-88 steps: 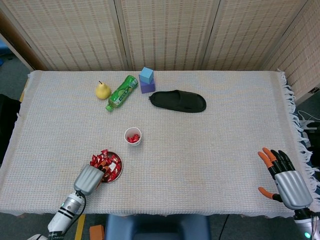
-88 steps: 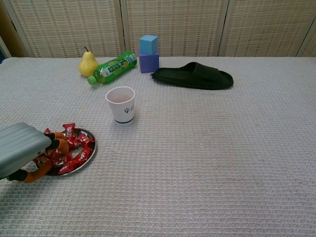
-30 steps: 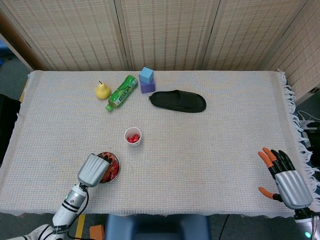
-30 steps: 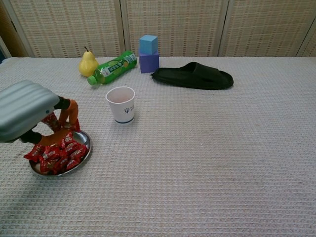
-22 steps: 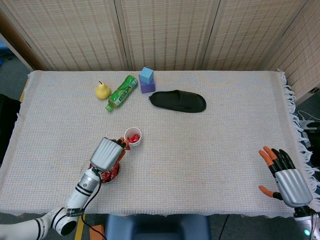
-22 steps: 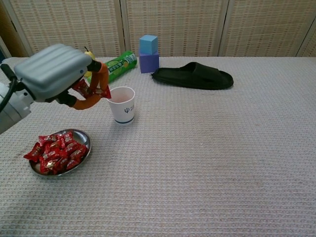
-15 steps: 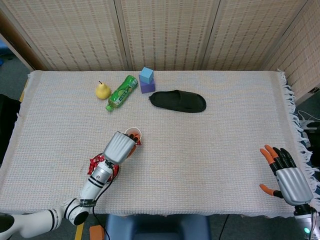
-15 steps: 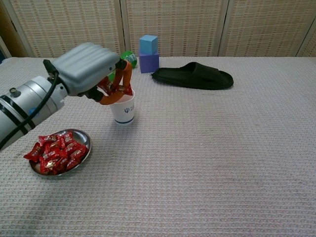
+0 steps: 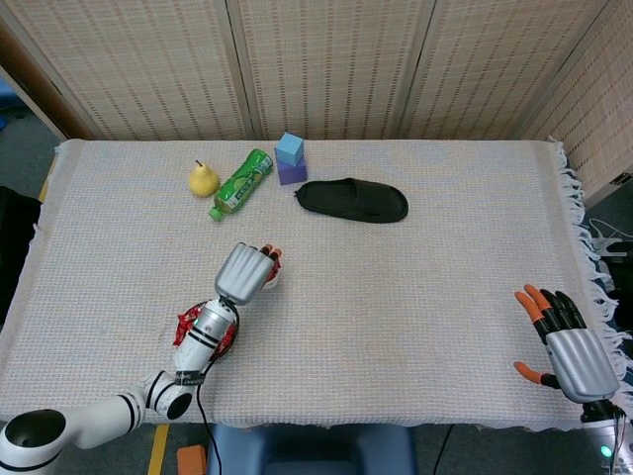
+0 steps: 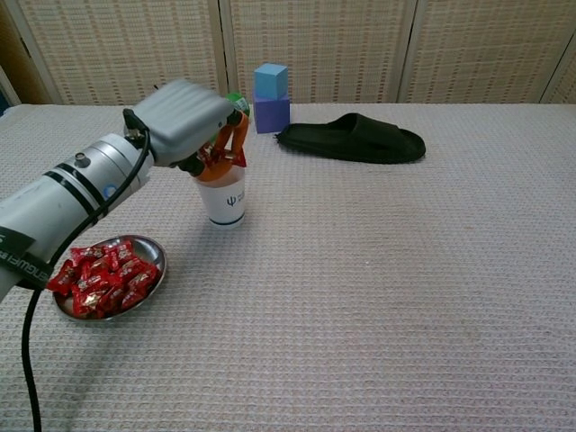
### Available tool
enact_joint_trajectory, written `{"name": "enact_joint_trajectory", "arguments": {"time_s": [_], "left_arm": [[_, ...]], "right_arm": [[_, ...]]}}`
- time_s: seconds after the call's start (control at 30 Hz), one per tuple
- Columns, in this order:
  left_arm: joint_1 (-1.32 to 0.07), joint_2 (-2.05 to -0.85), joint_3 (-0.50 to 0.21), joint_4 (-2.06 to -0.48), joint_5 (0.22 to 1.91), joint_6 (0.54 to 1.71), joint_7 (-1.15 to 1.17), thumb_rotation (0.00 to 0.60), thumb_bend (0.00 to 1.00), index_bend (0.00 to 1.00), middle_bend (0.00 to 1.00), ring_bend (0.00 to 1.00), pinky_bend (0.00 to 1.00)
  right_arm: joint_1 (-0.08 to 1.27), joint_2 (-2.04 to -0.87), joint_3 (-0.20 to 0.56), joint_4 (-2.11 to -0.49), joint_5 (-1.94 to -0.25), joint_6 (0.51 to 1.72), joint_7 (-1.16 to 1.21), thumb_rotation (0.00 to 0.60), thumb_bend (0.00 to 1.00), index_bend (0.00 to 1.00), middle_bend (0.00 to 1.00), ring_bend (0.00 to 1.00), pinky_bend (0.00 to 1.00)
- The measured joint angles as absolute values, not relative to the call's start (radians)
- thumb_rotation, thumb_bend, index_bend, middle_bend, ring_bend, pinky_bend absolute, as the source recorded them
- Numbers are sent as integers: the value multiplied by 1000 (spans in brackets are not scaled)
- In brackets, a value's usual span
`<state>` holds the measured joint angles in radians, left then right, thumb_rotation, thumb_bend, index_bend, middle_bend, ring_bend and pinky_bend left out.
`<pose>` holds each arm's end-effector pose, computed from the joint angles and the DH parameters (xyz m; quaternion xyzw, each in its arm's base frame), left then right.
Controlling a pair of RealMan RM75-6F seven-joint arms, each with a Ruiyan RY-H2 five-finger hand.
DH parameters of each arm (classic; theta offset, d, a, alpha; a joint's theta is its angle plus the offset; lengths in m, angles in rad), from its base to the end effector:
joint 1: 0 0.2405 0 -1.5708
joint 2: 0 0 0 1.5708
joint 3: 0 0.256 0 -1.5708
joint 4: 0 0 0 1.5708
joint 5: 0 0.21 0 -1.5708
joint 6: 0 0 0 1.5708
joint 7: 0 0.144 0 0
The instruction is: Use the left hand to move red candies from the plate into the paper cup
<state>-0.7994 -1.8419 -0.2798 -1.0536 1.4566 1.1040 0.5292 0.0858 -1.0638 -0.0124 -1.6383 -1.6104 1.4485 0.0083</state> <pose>-0.1029 0.3737 -0.0483 -0.7522 -0.1253 -0.4065 0.5033 -0.3032 -0.1666 0.1549 0.6484 -0.3854 0.3705 0.5420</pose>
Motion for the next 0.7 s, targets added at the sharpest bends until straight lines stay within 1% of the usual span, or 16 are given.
{"name": "enact_joint_trajectory", "arguments": {"time_s": [0.13,0.2,0.37,0.43,0.7], "left_arm": [[-799,-1847,-254,-1014,1440,1092,501,600,395,481,525,814,1000],[-800,-1852,-245,-1004,1435,1087,498,600,395,435,485,814,1000],[-805,-1861,-234,-997,1441,1106,487,600,395,275,343,812,1000],[-809,-1862,-234,-1000,1443,1115,486,600,394,238,314,810,1000],[-803,-1844,-223,-1050,1442,1138,499,600,393,212,296,809,1000]], "right_arm": [[88,-1067,-10,-1639,-1604,1444,2,600,44,0,0,0,0],[88,-1067,-10,-1640,-1603,1443,-1,600,44,0,0,0,0],[86,-1068,-10,-1641,-1603,1447,-2,600,44,0,0,0,0],[87,-1068,-10,-1641,-1604,1446,0,600,44,0,0,0,0],[82,-1065,-14,-1639,-1616,1458,8,600,44,0,0,0,0]]}}
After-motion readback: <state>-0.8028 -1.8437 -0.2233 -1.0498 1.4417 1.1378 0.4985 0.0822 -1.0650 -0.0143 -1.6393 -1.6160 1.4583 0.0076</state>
